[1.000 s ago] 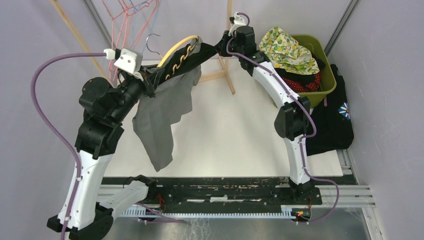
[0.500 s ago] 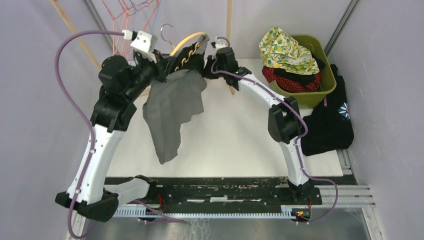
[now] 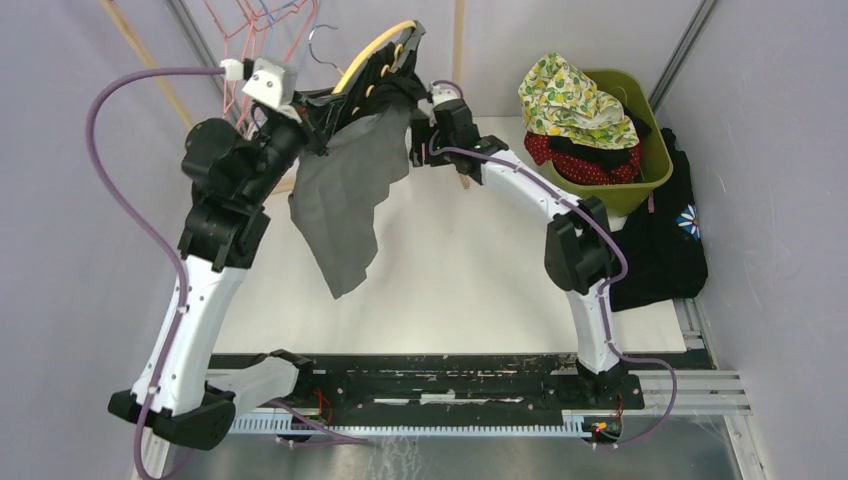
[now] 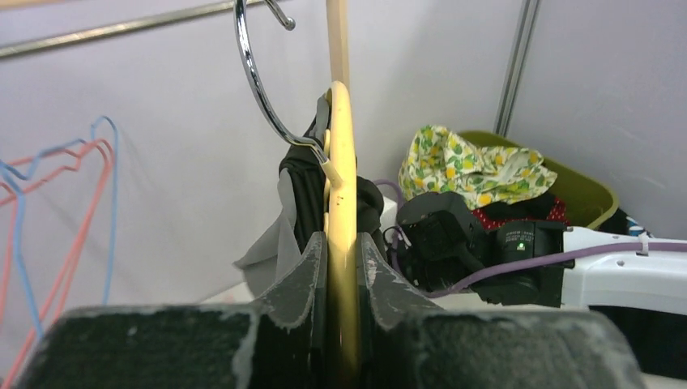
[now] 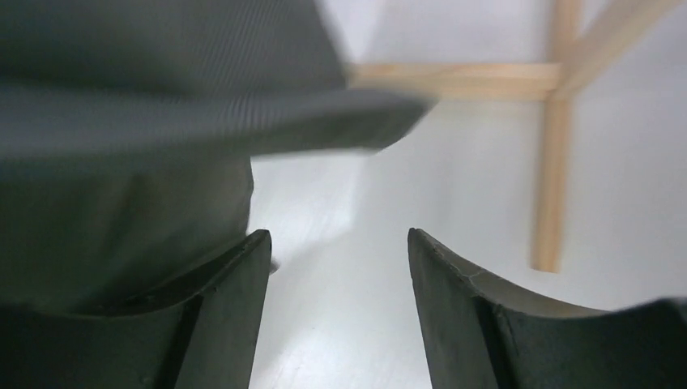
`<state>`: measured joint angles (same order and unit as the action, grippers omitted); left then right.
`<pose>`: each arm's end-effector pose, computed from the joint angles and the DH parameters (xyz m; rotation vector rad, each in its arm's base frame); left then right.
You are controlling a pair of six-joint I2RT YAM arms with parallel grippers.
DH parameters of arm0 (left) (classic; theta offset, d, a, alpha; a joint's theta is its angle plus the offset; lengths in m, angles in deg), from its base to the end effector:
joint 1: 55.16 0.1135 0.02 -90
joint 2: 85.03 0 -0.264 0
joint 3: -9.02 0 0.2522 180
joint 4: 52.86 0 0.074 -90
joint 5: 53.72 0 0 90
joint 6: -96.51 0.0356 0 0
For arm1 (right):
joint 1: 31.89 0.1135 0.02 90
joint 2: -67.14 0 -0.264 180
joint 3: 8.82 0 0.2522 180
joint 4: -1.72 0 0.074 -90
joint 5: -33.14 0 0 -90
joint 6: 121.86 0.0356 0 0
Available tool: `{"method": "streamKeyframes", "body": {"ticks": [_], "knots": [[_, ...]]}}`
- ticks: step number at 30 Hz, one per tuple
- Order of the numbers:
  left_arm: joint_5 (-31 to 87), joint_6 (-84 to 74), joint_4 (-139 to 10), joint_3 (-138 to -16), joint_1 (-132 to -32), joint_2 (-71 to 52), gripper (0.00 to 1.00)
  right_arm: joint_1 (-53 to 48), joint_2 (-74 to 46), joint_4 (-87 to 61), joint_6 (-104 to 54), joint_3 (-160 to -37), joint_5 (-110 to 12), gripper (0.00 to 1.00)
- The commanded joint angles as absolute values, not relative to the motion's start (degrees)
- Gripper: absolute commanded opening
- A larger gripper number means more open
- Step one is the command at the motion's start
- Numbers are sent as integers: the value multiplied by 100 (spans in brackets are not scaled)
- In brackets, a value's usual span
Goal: Remove the skirt from the hanger
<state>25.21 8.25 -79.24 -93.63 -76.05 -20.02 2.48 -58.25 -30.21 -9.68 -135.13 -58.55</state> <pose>0.1984 -0.0831 0.5281 0.4307 1.3217 -0.4118 0.4290 0.2921 0.2763 -0.2116 2.1517 0.5512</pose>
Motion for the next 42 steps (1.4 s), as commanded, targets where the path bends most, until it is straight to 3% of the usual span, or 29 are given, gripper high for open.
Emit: {"method": "streamKeyframes", "body": {"ticks": [1, 6, 15, 25, 42], "knots": [[2450, 733, -6754, -9272, -7623, -2610, 3, 21, -4980, -2976, -1364, -13933, -6408, 69], [2450, 734, -7082, -9031, -7626, -2823, 3, -29, -4852, -2996, -1567, -14391, -6404, 73], [2477, 599, -7664, -8320, -7623, -3129, 3, -36, -4426, -2813, -1911, -14567, -6692, 69], [2415, 502, -7687, -8174, -7626, -3151, 3, -174, -4879, -2557, -1318, -14998, -6222, 66], [2620, 734, -7582, -8289, -7619, -2778, 3, -143, -4356, -2294, -758, -13902, -5773, 63]]}}
